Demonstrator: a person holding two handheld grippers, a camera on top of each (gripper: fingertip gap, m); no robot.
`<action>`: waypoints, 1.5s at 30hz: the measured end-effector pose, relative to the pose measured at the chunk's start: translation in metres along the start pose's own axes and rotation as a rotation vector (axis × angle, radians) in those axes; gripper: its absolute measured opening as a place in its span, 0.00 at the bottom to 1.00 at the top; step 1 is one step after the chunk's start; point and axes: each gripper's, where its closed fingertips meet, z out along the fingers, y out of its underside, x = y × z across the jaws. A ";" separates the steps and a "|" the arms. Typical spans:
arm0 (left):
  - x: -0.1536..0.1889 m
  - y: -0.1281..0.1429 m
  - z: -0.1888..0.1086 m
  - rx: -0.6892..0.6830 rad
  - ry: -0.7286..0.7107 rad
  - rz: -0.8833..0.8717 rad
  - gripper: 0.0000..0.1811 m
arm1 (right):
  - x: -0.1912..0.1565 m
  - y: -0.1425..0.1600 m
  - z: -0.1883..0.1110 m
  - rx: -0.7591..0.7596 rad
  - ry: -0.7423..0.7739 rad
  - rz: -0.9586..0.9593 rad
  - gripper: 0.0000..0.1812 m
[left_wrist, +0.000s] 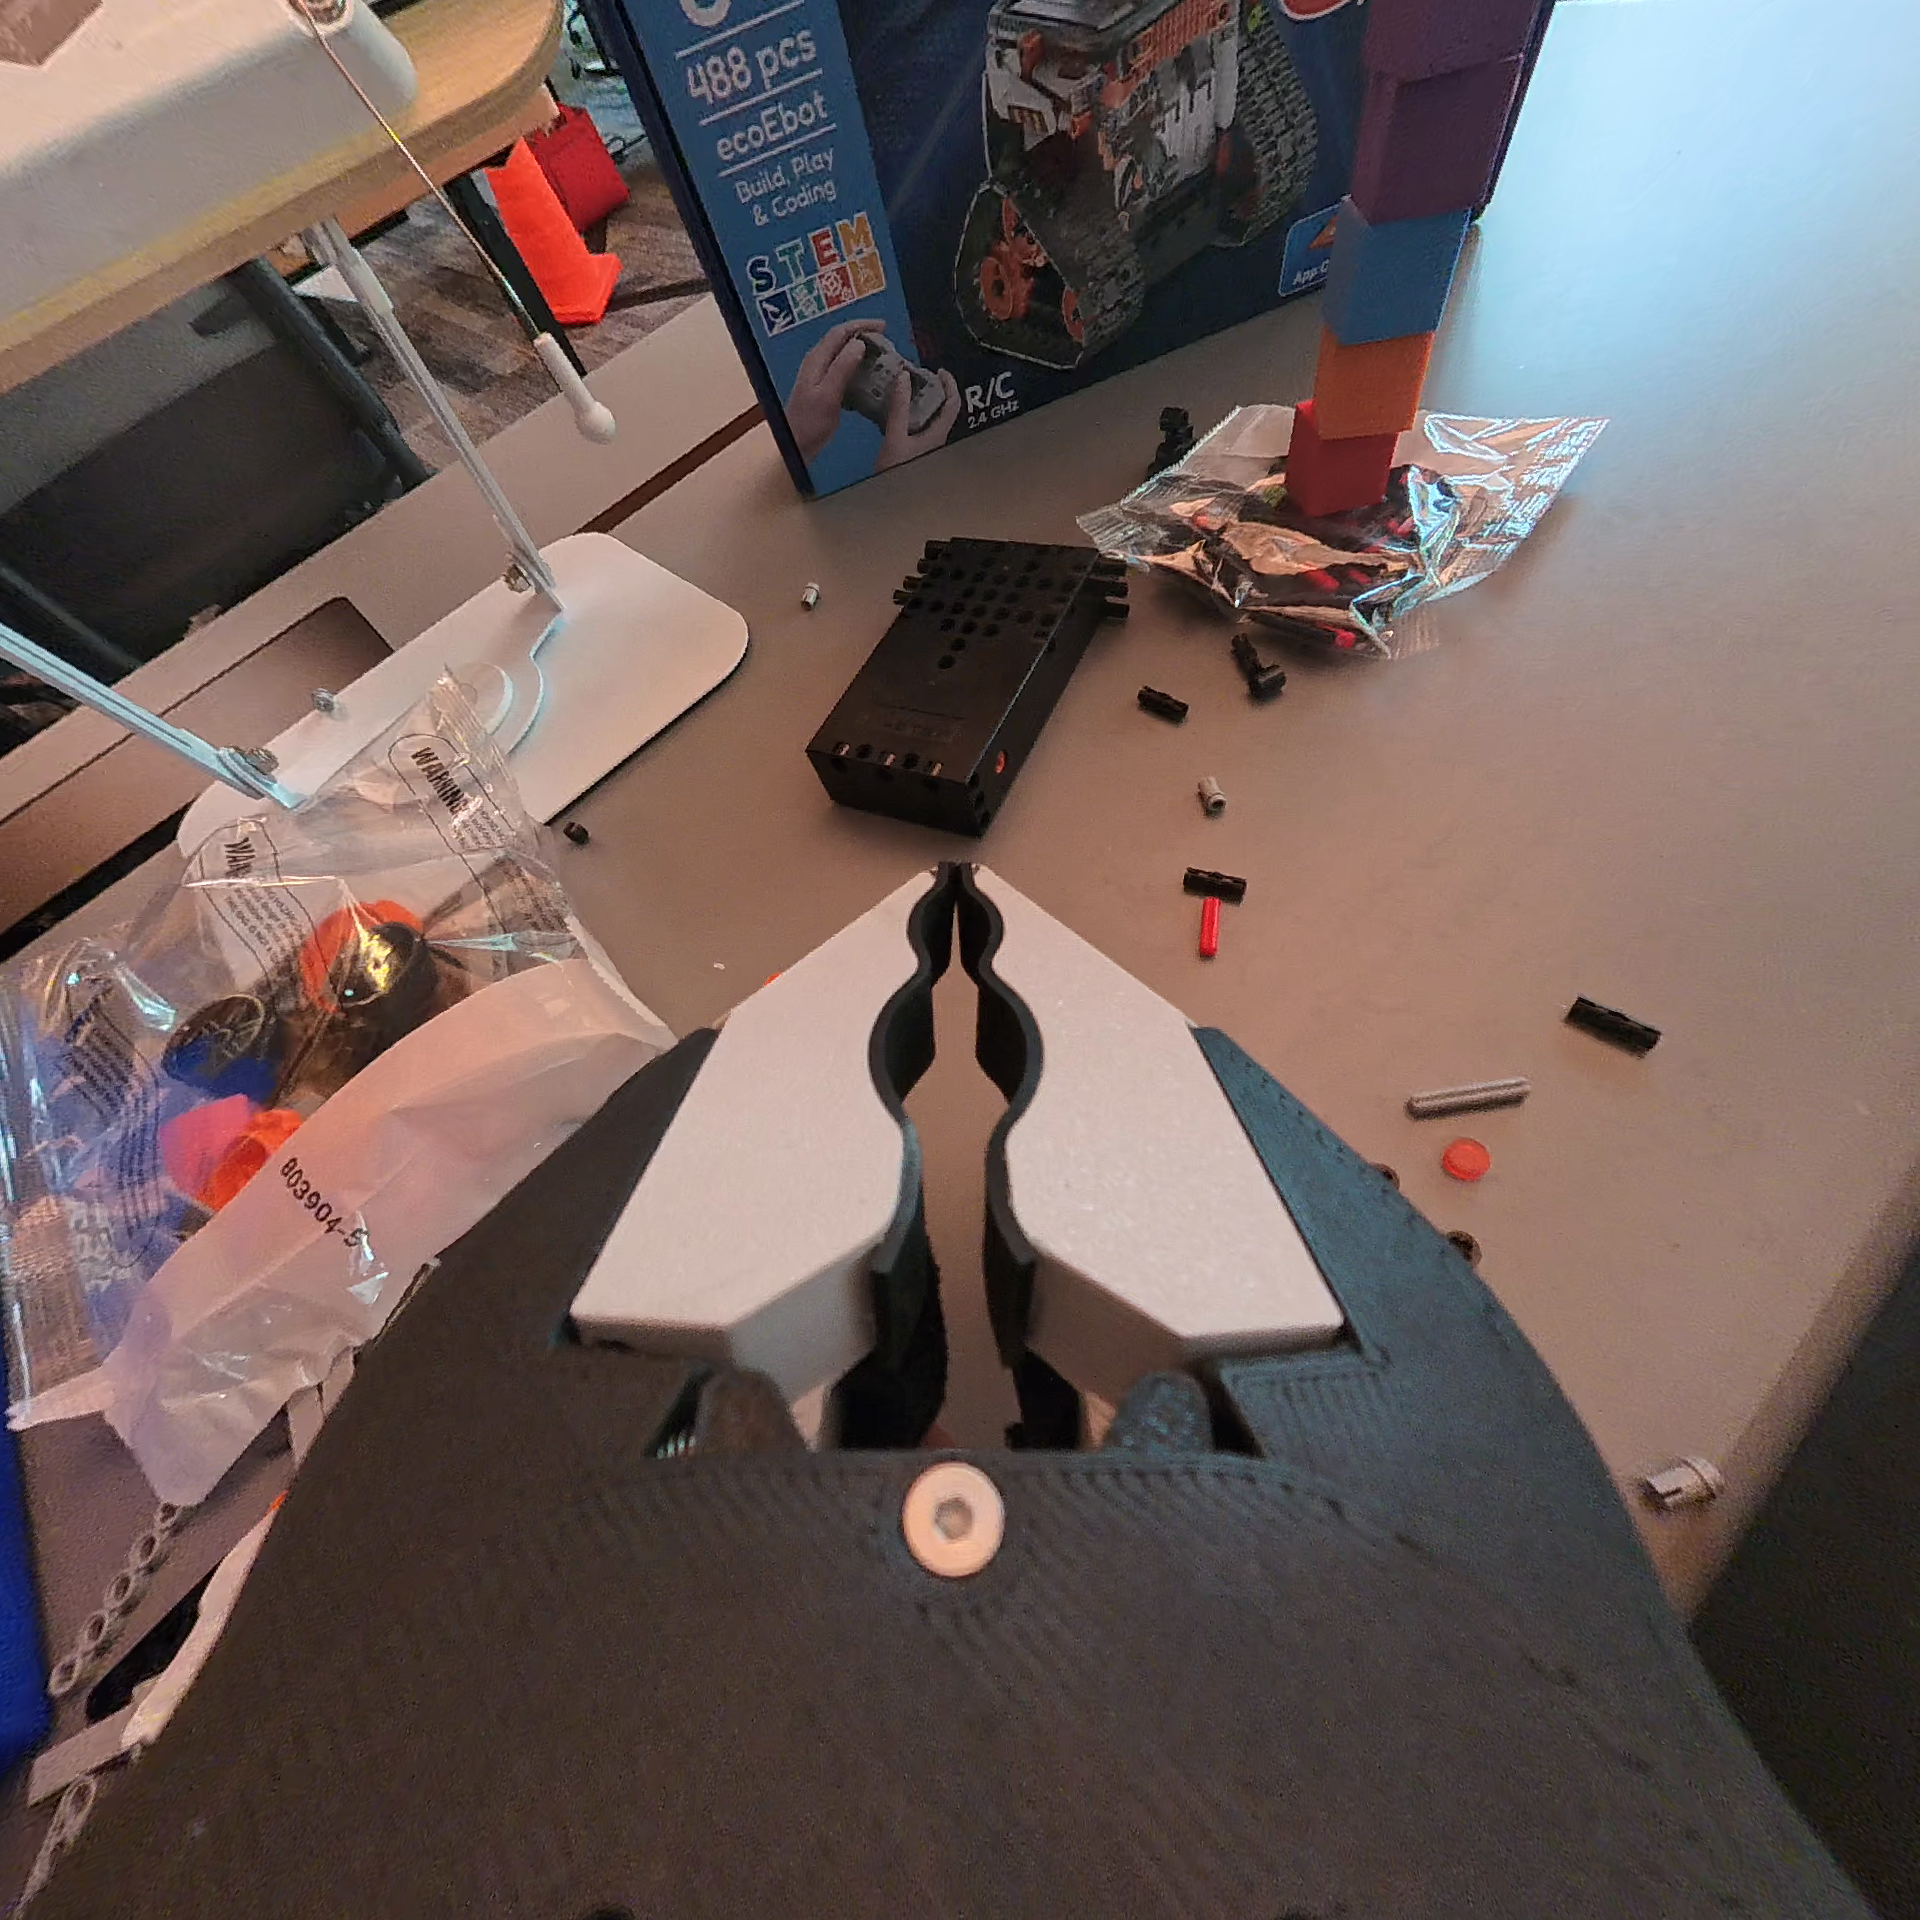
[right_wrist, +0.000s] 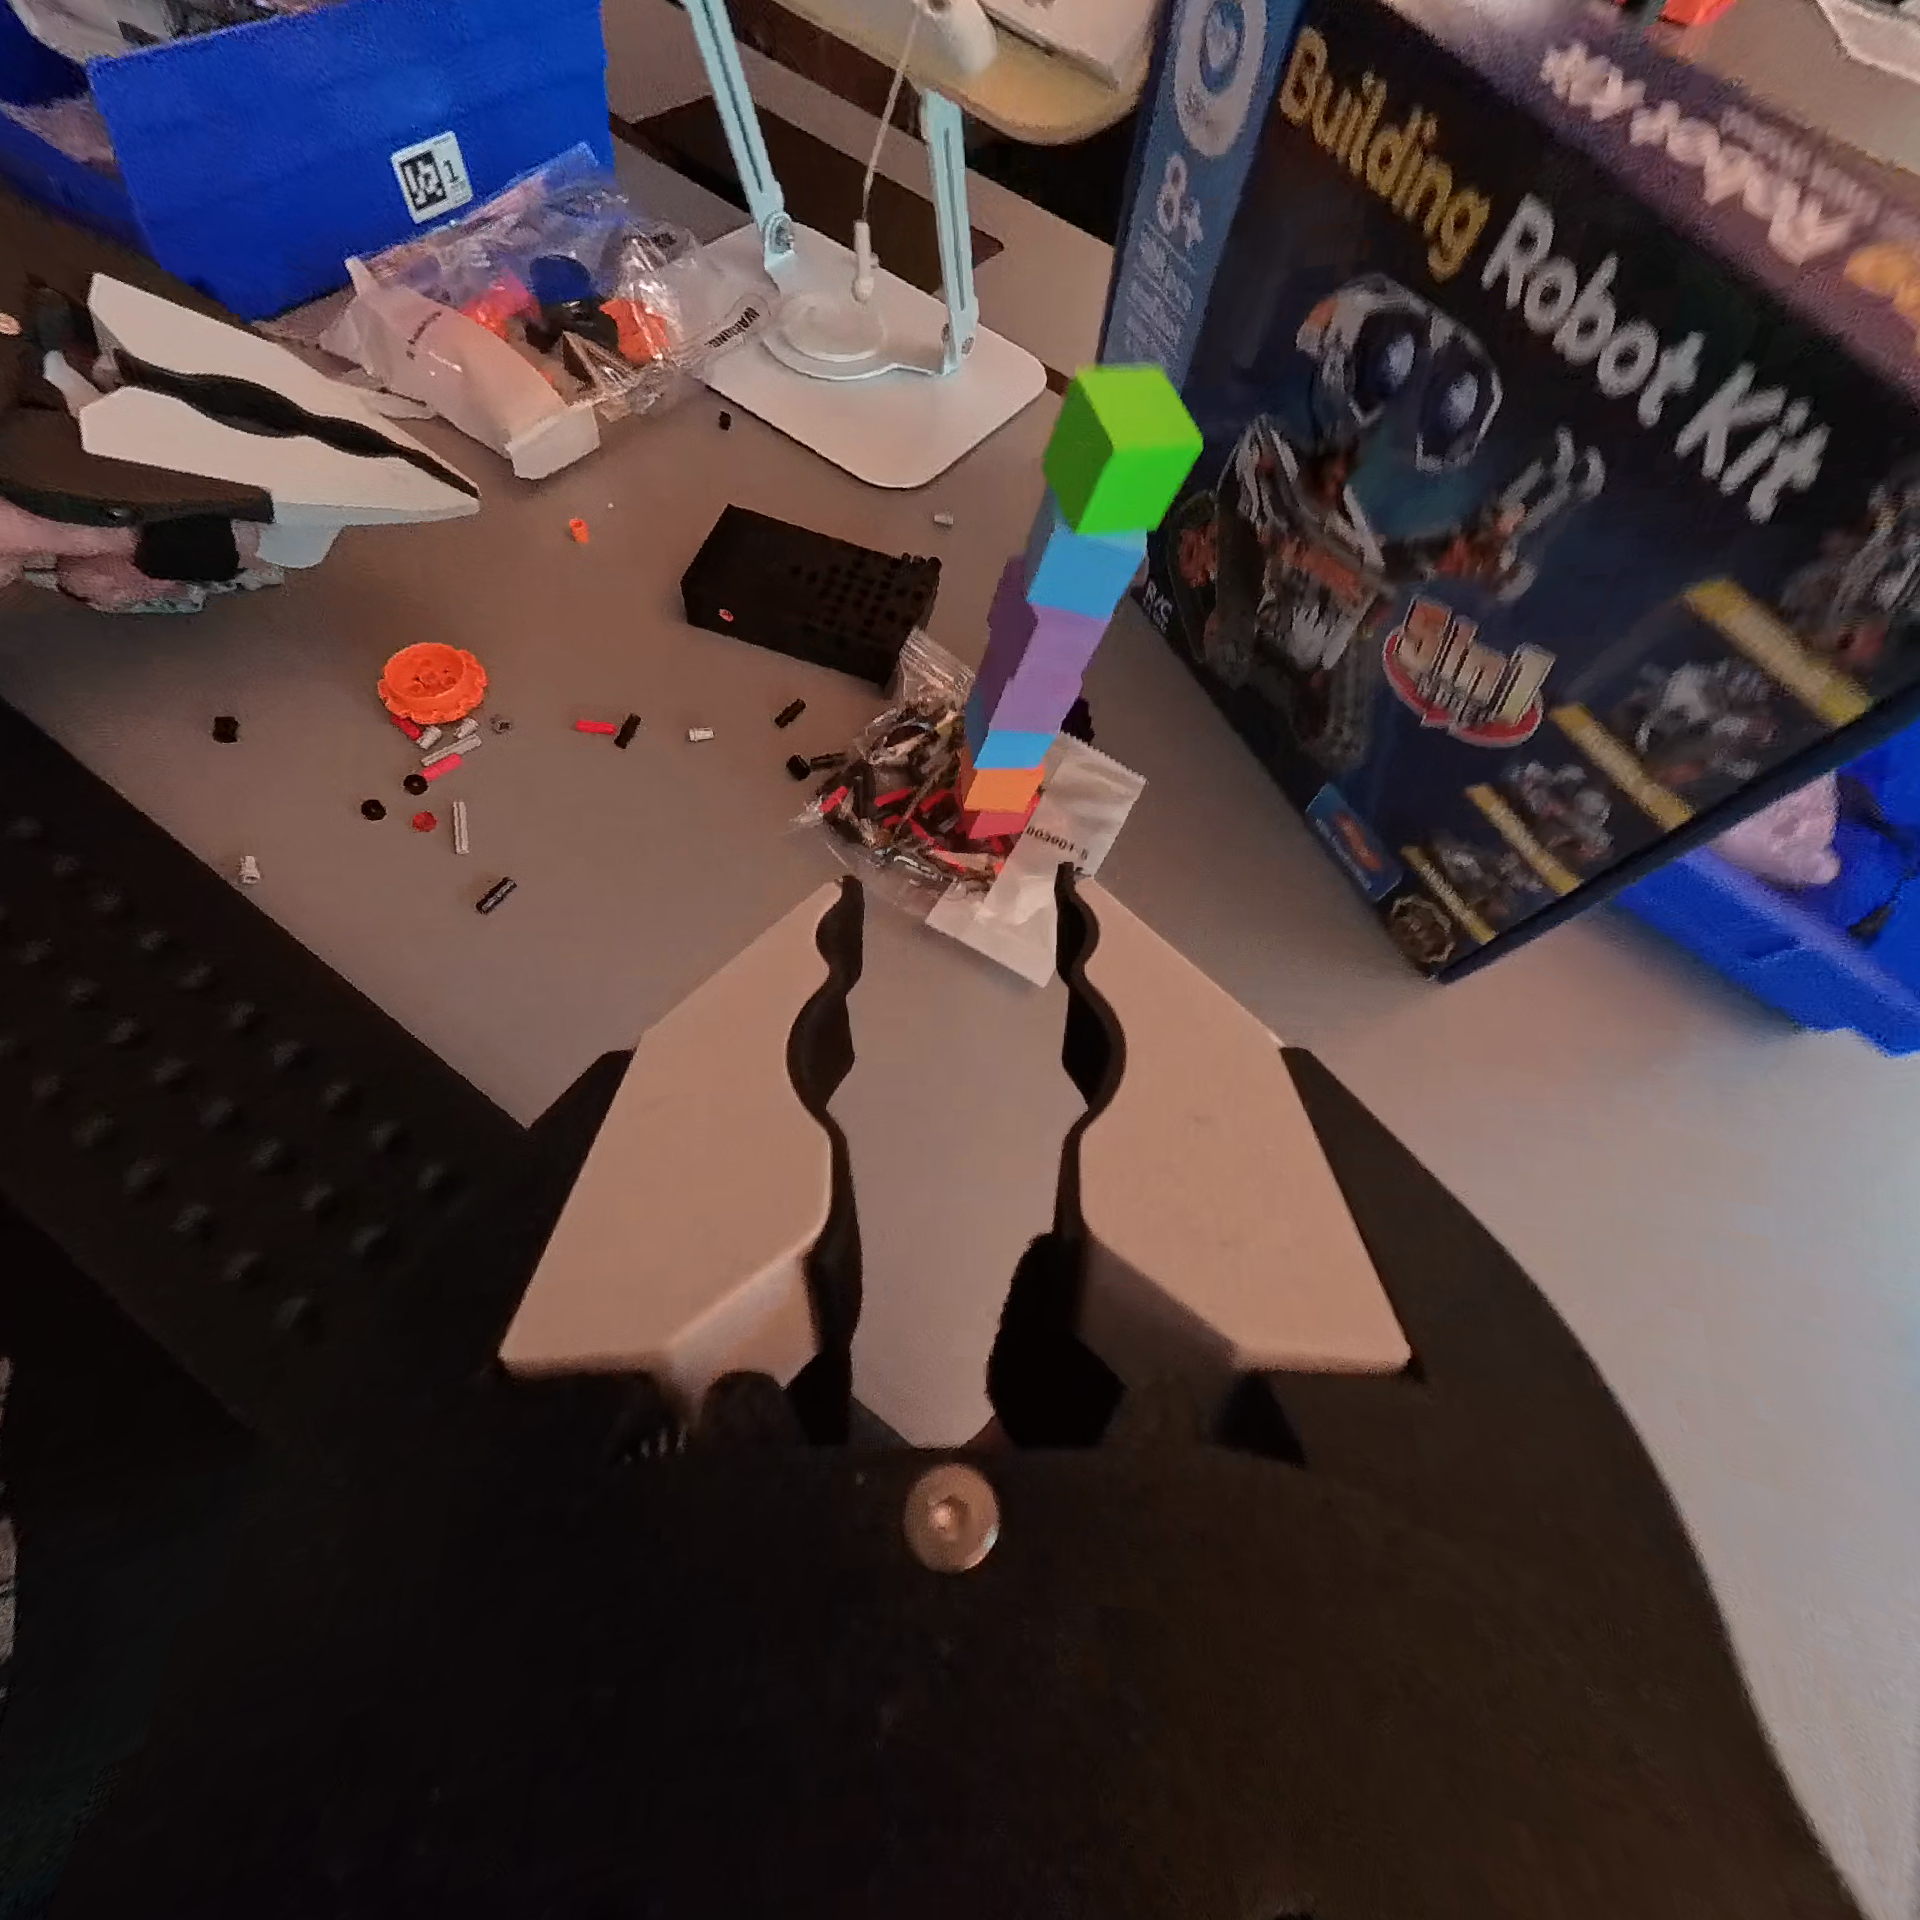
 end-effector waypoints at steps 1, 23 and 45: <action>0.001 -0.001 0.001 0.001 0.011 -0.011 0.00 | 0.001 0.009 0.003 0.008 0.002 0.025 0.20; 0.071 -0.075 0.136 -0.045 0.206 -0.082 0.00 | 0.013 0.104 0.026 0.078 0.000 0.258 0.19; 0.115 -0.068 0.174 -0.131 0.236 0.020 0.00 | 0.021 0.105 0.017 0.093 0.009 0.300 0.20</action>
